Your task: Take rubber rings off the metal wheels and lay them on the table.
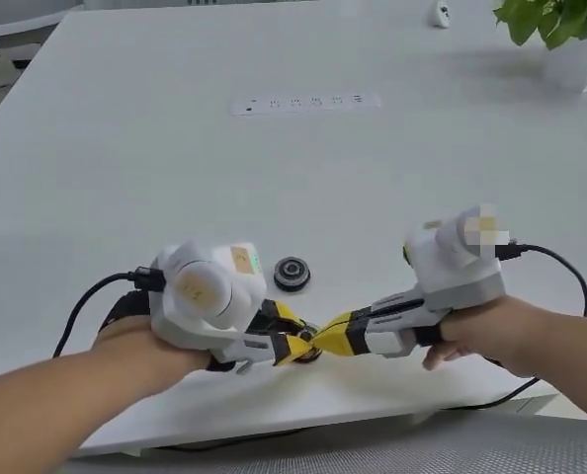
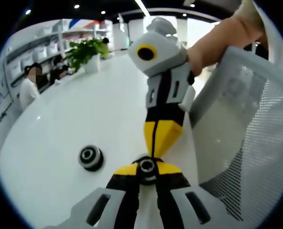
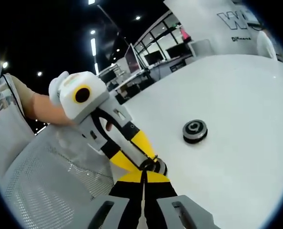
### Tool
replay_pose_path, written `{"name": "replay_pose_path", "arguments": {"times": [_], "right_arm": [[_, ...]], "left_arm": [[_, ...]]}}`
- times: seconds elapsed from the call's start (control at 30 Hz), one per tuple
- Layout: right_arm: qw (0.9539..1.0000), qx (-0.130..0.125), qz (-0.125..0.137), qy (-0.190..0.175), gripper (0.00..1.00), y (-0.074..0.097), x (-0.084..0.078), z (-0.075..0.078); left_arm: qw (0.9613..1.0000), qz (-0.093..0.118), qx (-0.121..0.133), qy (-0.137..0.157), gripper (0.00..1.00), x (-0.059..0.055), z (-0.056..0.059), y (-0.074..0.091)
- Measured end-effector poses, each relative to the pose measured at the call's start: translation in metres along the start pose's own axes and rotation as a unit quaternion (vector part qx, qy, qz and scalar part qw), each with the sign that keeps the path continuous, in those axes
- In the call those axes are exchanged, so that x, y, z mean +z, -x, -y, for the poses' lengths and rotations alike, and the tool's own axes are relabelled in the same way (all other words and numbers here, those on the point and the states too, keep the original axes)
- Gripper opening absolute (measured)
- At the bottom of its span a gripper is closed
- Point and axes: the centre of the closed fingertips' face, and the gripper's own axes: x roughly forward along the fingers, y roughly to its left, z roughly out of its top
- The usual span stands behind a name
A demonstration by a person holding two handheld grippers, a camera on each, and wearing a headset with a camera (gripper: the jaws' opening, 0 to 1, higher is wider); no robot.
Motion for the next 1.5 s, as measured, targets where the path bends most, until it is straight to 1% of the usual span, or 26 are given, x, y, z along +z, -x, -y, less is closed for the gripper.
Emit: {"name": "replay_pose_path", "arguments": {"times": [0.13, 0.3, 0.37, 0.47, 0.6, 0.7, 0.77, 0.83, 0.93, 1.03, 1.13, 1.2, 1.3, 1.43, 1.5], "right_arm": [[1.0000, -0.007, 0.004, -0.001, 0.00, 0.001, 0.002, 0.004], [0.9999, -0.010, 0.008, -0.003, 0.00, 0.001, 0.006, 0.003], [0.9999, -0.011, 0.009, -0.004, 0.00, 0.001, 0.006, 0.004], [0.9999, -0.013, 0.009, -0.004, 0.00, 0.001, 0.007, 0.003], [0.9999, -0.012, 0.010, -0.005, 0.00, 0.001, 0.008, 0.003], [0.9998, -0.013, 0.015, -0.007, 0.00, 0.002, 0.011, 0.003], [0.9997, -0.013, 0.017, -0.008, 0.00, 0.002, 0.012, 0.002], [0.9997, -0.011, 0.019, -0.008, 0.00, 0.002, 0.012, 0.001], [0.9998, -0.008, 0.018, -0.008, 0.00, 0.002, 0.013, -0.001], [0.9998, -0.007, 0.020, -0.008, 0.00, 0.002, 0.014, -0.002], [0.9997, -0.005, 0.020, -0.008, 0.00, 0.002, 0.015, -0.003], [0.9998, -0.003, 0.020, -0.008, 0.00, 0.002, 0.016, -0.004], [0.9998, -0.001, 0.021, -0.007, 0.00, 0.003, 0.018, -0.006], [0.9997, 0.000, 0.025, -0.007, 0.00, 0.003, 0.021, -0.007], [0.9996, 0.002, 0.027, -0.008, 0.00, 0.003, 0.023, -0.008]], "left_arm": [[1.0000, 0.002, -0.001, -0.002, 0.12, 0.001, 0.000, 0.000], [0.9999, 0.001, -0.003, -0.017, 0.14, 0.001, 0.001, -0.001], [0.9998, 0.001, -0.002, -0.022, 0.16, 0.001, -0.001, 0.000], [0.9998, 0.007, -0.010, -0.013, 0.19, 0.003, 0.001, 0.003], [0.9997, 0.008, -0.012, -0.019, 0.19, 0.004, 0.002, 0.006], [0.9996, 0.017, -0.016, -0.012, 0.22, 0.008, 0.001, 0.010], [0.9995, 0.022, -0.022, -0.011, 0.24, 0.010, 0.003, 0.014], [0.9994, 0.026, -0.020, -0.008, 0.25, 0.011, 0.002, 0.019], [0.9991, 0.037, -0.021, -0.003, 0.27, 0.014, 0.002, 0.027], [0.9988, 0.043, -0.025, 0.001, 0.32, 0.016, 0.003, 0.035], [0.9987, 0.046, -0.022, -0.003, 0.35, 0.017, 0.003, 0.043], [0.9985, 0.052, -0.020, 0.003, 0.37, 0.017, 0.002, 0.048], [0.9980, 0.060, -0.019, 0.013, 0.42, 0.018, 0.002, 0.058], [0.9979, 0.061, -0.017, 0.015, 0.50, 0.017, 0.006, 0.068], [0.9975, 0.066, -0.014, 0.020, 0.53, 0.018, 0.008, 0.073]]}}
